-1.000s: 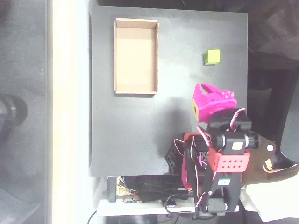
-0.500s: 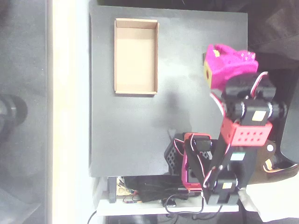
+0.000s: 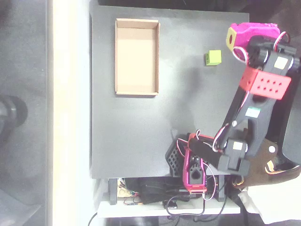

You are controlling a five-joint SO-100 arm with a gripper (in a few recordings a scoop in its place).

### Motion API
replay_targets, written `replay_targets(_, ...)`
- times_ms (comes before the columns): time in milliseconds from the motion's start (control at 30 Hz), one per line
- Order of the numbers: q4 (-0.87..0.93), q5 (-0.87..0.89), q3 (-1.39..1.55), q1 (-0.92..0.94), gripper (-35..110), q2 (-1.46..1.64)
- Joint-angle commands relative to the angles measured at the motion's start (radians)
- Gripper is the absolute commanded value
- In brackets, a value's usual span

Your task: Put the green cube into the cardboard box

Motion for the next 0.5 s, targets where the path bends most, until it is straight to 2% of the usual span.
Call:
replay_targets(0, -0.002, 0.005, -0.032, 0.060, 3, -0.049)
replay_targets(467, -0.002, 0.005, -0.017, 0.095, 4, -0.229)
